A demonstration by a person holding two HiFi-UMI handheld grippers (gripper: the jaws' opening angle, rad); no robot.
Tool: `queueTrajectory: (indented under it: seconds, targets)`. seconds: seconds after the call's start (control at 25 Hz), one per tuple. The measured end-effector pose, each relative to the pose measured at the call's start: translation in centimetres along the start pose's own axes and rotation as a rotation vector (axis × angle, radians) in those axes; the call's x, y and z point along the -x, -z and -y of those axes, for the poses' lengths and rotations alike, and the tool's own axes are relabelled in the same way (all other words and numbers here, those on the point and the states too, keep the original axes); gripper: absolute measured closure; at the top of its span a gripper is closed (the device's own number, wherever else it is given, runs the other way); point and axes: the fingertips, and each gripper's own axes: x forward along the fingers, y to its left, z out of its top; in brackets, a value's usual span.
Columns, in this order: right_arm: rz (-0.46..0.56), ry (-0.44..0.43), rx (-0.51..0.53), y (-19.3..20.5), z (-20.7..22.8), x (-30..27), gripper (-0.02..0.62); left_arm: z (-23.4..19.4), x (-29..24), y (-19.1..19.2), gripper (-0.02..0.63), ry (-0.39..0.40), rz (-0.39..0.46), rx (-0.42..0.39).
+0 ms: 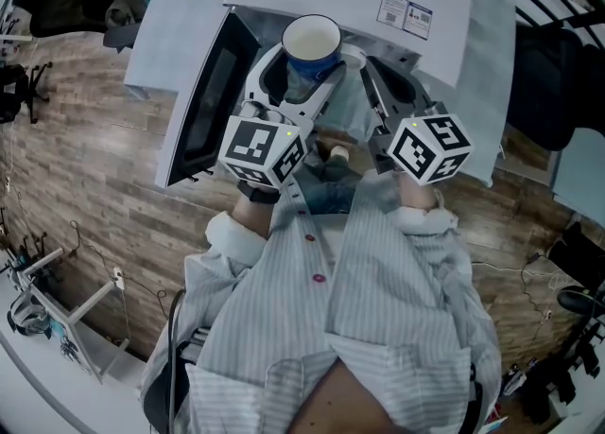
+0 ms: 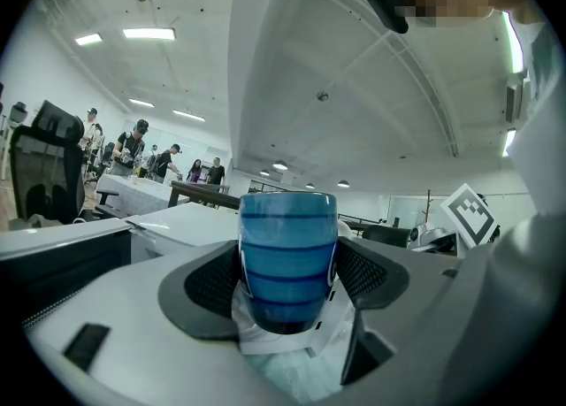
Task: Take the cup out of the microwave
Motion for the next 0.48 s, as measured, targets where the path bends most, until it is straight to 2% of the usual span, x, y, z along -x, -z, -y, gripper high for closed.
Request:
queueTrajectory:
  seconds: [0.48]
  targets:
    - [-0.038, -0.001, 0.011, 0.65, -0.51, -0.38, 0.563, -0.55, 0.20, 0.09, 0.249, 0.002, 0.004, 0.020]
